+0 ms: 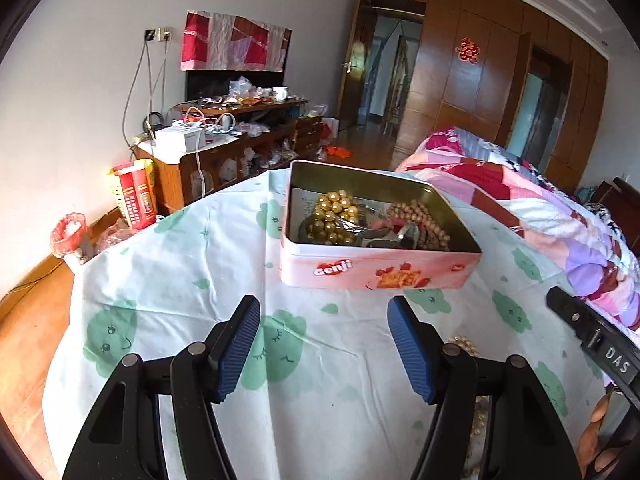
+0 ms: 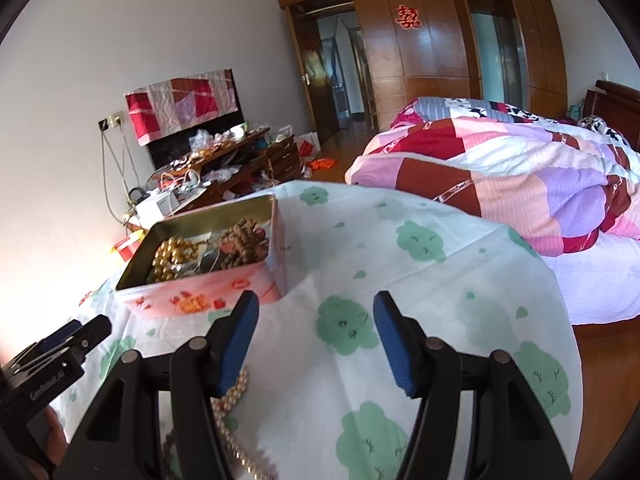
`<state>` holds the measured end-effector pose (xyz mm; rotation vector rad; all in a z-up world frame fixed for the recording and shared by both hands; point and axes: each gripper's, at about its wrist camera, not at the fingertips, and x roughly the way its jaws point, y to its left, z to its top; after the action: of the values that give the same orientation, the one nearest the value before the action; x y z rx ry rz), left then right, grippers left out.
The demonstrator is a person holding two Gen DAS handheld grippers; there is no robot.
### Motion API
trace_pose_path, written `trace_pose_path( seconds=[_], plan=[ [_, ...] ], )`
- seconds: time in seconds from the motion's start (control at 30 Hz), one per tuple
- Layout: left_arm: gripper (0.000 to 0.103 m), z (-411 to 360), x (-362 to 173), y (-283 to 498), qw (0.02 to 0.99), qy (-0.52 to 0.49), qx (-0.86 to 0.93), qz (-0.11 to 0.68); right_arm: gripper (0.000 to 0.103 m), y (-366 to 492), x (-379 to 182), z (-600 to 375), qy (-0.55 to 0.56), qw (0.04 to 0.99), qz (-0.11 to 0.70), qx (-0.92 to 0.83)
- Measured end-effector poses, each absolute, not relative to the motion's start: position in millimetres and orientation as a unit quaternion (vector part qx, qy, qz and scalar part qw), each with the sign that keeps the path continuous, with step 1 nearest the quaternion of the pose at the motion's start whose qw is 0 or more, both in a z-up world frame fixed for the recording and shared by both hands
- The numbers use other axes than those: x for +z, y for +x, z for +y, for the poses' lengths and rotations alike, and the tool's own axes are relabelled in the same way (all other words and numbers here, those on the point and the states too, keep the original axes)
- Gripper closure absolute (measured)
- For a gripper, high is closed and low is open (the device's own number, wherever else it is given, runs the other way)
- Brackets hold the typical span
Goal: Organize jewelry
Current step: 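Move both tools toward the pearl necklace and dark bead bracelet on the cloth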
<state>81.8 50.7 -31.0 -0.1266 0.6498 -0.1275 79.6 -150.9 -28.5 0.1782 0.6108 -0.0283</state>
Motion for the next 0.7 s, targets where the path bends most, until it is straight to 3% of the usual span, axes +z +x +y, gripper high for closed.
trace_pose_path(
  seconds=[0.3, 0.33, 0.4, 0.7],
  plan=[
    [0.037, 24.6, -33.1, 60.2, 0.918, -0.01, -0.182, 0.353, 0.04, 69.9, -34.0, -158.8, 0.106, 0.941, 0.322, -0.001],
    [0.039, 20.8, -34.2, 56.7, 0.915, 0.0, -0.19, 0.357, 0.04, 69.2, -34.3, -159.6, 0.107, 0.941, 0.322, -0.001],
    [0.054, 11.8, -39.8, 51.1, 0.904, 0.025, -0.205, 0.375, 0.04, 68.1, -34.9, -160.1, 0.11, 0.94, 0.323, 0.001],
    [0.057, -10.3, -61.1, 48.6, 0.869, 0.057, -0.238, 0.43, 0.04, 65.5, -34.6, -163.5, 0.118, 0.939, 0.322, 0.004]
  ],
)
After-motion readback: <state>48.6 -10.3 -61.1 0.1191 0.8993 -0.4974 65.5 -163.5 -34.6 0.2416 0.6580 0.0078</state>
